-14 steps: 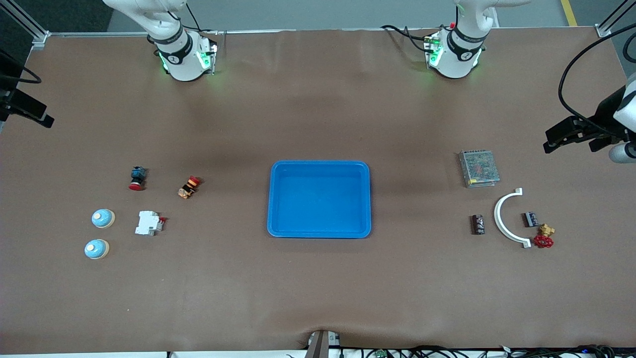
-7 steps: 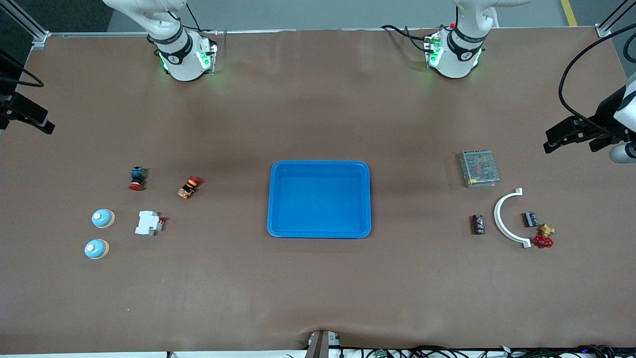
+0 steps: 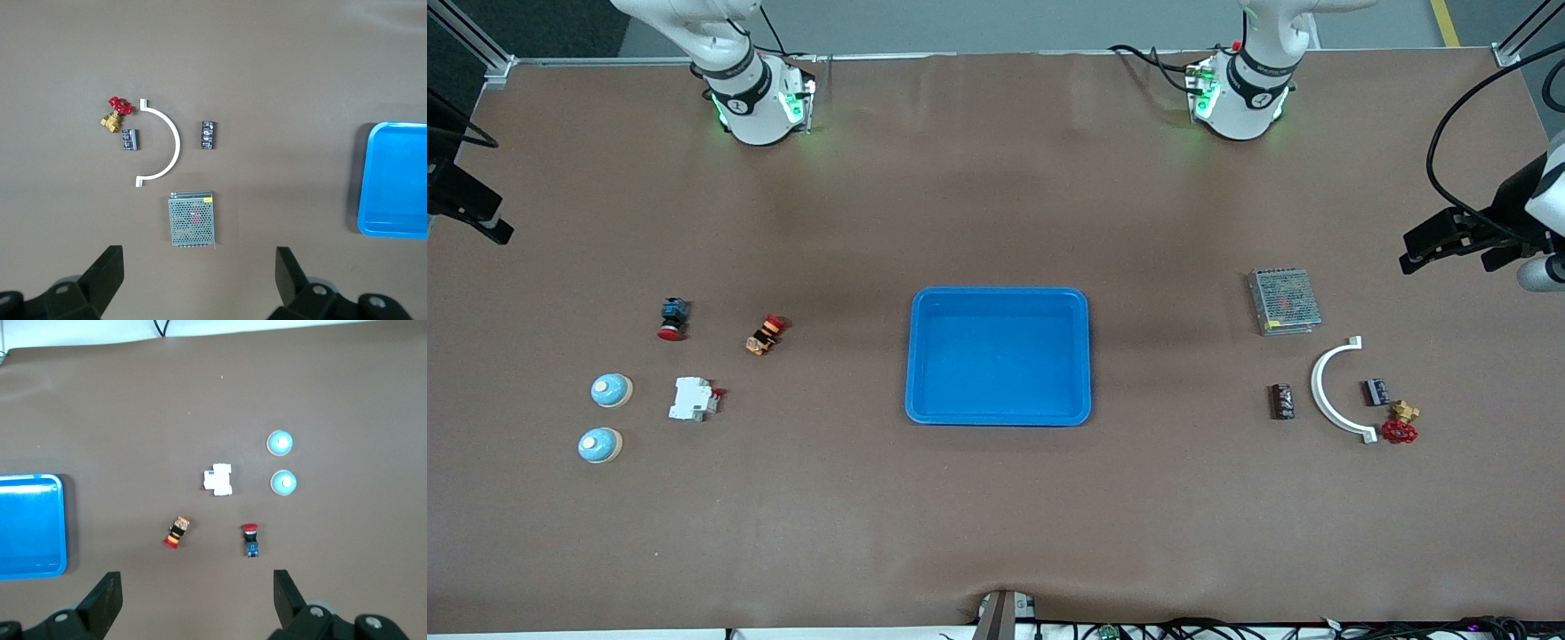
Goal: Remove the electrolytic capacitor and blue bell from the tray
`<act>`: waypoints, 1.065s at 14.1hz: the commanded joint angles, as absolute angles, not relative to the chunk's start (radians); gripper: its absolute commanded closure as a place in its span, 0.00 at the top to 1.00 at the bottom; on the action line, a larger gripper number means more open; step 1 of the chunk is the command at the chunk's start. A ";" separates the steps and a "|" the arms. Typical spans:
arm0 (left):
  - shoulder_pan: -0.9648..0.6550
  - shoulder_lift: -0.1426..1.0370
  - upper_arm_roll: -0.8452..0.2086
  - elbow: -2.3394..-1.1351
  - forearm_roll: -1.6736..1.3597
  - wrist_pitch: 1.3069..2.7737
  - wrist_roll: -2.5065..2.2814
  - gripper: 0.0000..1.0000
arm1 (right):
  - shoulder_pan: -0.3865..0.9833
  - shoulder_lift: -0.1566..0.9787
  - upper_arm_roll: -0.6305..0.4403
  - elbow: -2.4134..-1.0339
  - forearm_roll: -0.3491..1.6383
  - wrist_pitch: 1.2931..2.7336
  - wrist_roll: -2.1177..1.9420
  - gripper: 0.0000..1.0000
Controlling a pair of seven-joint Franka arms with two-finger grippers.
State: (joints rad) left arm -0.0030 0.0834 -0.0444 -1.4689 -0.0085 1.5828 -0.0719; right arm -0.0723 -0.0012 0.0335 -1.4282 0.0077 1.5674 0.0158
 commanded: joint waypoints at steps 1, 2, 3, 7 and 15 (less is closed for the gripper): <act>0.000 0.077 -0.048 -1.470 -0.008 1.577 -0.078 1.00 | -0.046 -0.031 0.034 -1.460 -0.023 1.600 0.011 1.00; 0.000 0.077 -0.048 -1.470 -0.008 1.577 -0.078 1.00 | -0.032 -0.035 0.035 -1.474 -0.050 1.611 0.023 1.00; 0.000 0.077 -0.048 -1.470 -0.008 1.575 -0.078 1.00 | -0.023 -0.054 0.035 -1.501 -0.067 1.627 0.037 1.00; 0.002 0.077 -0.048 -1.471 -0.008 1.577 -0.078 1.00 | -0.025 -0.075 0.034 -1.543 -0.066 1.654 0.040 1.00; 0.002 0.078 -0.048 -1.471 -0.008 1.575 -0.078 1.00 | -0.066 -0.069 0.025 -1.539 0.075 1.617 0.098 1.00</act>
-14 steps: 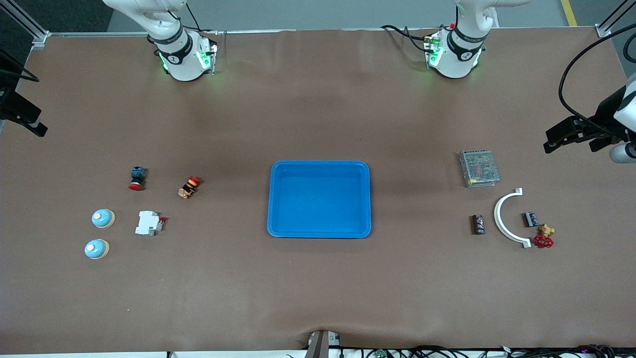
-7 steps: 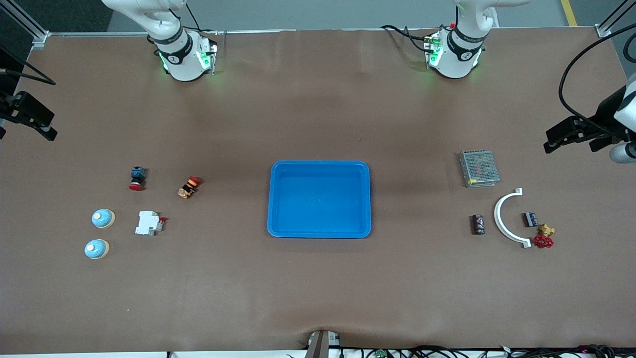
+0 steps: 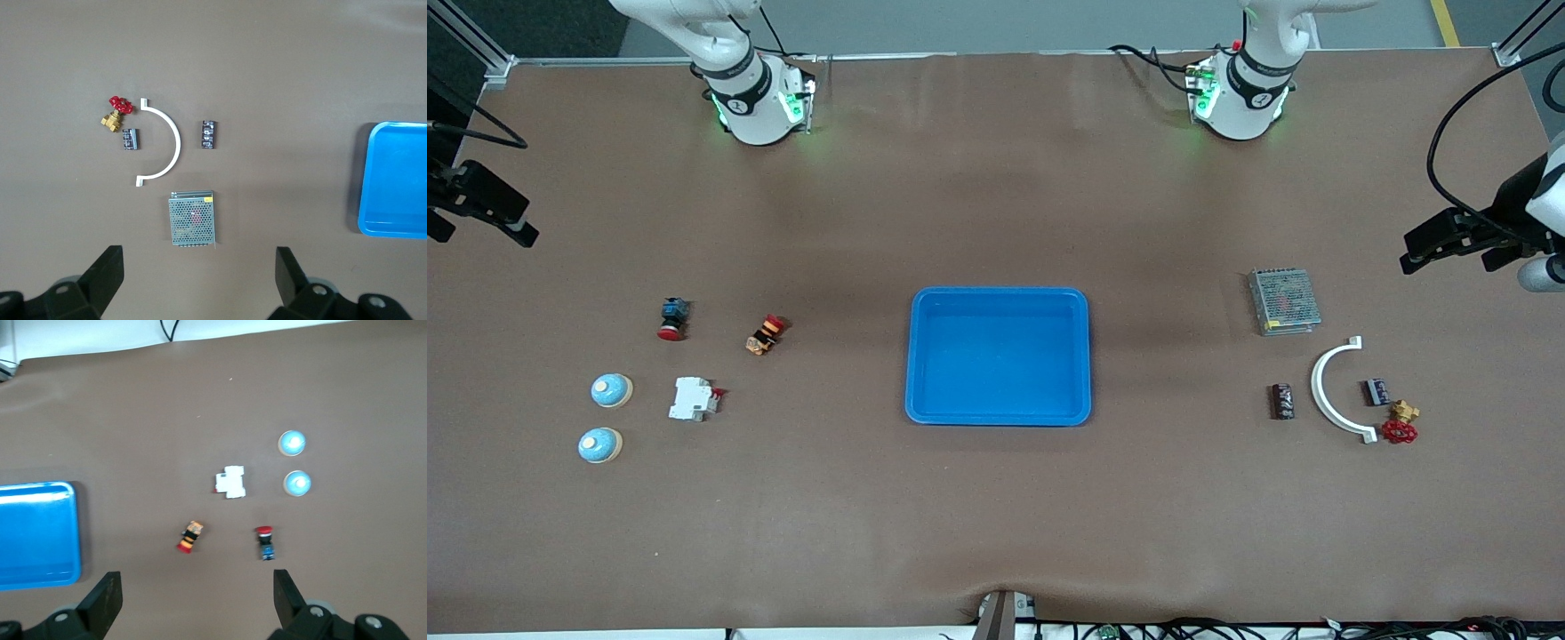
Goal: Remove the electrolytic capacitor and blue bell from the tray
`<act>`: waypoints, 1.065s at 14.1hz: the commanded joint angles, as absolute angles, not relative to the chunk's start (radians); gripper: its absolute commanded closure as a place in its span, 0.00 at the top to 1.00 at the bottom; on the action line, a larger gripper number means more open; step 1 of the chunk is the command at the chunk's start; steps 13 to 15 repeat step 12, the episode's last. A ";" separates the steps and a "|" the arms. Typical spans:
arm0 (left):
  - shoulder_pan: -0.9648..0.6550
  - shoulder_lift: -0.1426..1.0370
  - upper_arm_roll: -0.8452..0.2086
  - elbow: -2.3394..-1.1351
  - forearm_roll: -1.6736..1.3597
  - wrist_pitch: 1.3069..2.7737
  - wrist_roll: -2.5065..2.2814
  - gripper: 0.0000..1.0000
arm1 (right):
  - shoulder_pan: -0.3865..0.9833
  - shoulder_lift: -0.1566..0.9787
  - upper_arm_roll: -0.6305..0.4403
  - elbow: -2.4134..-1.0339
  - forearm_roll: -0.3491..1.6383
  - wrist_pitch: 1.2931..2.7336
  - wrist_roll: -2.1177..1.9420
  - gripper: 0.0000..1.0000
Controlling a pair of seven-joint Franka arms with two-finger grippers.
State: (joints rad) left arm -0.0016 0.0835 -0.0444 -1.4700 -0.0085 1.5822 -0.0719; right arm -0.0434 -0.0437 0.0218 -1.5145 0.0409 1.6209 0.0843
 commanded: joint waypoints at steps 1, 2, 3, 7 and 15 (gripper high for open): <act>0.002 0.077 -0.048 -1.471 -0.008 1.575 -0.078 1.00 | -0.064 -0.069 0.025 -1.539 0.075 1.617 0.098 1.00; 0.003 0.078 -0.048 -1.471 -0.008 1.575 -0.078 1.00 | -0.064 -0.068 0.026 -1.540 0.075 1.617 0.098 1.00; 0.002 0.078 -0.048 -1.471 -0.008 1.575 -0.078 1.00 | -0.064 -0.067 0.026 -1.540 0.075 1.618 0.098 1.00; 0.003 0.078 -0.048 -1.471 -0.008 1.575 -0.078 1.00 | -0.063 -0.067 0.028 -1.540 0.069 1.621 0.095 1.00; 0.003 0.078 -0.048 -1.473 -0.008 1.575 -0.078 1.00 | -0.055 -0.067 0.034 -1.534 0.000 1.623 0.081 1.00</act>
